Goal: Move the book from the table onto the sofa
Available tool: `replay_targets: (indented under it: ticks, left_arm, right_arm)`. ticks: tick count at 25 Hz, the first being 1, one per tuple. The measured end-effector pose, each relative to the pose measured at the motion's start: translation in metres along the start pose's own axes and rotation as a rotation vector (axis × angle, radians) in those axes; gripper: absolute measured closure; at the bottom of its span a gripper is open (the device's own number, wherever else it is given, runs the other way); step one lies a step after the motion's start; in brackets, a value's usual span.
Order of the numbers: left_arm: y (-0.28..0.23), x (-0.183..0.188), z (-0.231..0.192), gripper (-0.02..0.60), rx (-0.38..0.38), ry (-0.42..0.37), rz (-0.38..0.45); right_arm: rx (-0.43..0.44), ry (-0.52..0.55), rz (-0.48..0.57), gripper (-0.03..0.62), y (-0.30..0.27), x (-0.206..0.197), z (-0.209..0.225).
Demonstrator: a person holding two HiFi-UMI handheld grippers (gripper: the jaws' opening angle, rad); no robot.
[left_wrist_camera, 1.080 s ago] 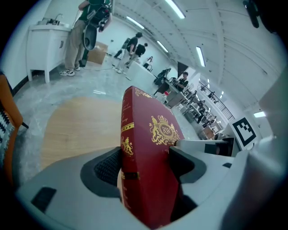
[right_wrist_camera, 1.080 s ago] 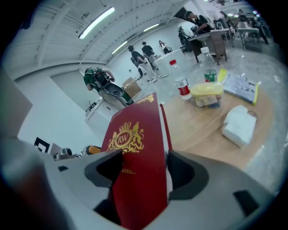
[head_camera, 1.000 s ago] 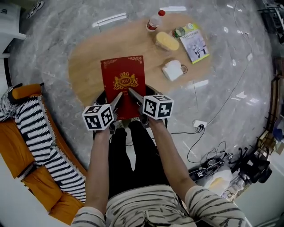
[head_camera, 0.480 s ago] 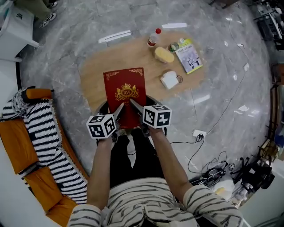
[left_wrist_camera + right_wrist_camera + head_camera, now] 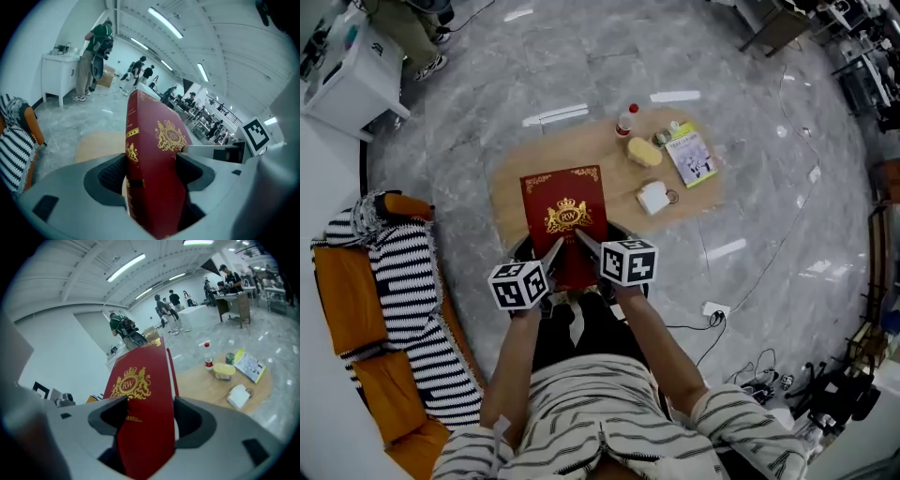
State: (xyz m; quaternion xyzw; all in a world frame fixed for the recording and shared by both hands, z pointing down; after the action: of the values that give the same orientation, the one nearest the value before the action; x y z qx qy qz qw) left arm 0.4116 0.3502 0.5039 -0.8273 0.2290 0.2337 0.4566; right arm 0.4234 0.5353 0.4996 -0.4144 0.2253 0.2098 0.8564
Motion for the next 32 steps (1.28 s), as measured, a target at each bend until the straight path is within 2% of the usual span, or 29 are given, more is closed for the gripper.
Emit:
replay_targets:
  ticks: [9, 22, 32]
  left_arm:
    - [0.065, 0.031, 0.025, 0.242, 0.004, -0.002, 0.093]
    - [0.139, 0.054, 0.043, 0.242, 0.052, -0.011, 0.251]
    - [0.191, 0.052, 0.019, 0.242, 0.161, 0.074, 0.376]
  right_arm:
    - [0.041, 0.111, 0.037, 0.279, 0.043, 0.032, -0.057]
    - [0.130, 0.238, 0.115, 0.279, 0.080, 0.054, -0.120]
    - [0.254, 0.359, 0.070, 0.279, 0.063, 0.060, -0.176]
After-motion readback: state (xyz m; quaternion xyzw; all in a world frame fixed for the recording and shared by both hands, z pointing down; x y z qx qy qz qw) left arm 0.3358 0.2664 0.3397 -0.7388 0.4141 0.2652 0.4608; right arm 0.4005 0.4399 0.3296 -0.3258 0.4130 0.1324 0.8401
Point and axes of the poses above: the fingertips, and each gripper's own axes: y backward along the fingers, z to its right, x out of its top, the point moved 8 cm from there along y, backward along the fingers, and after that the axes turned 4 degrees about x, right-handed, at the moved point
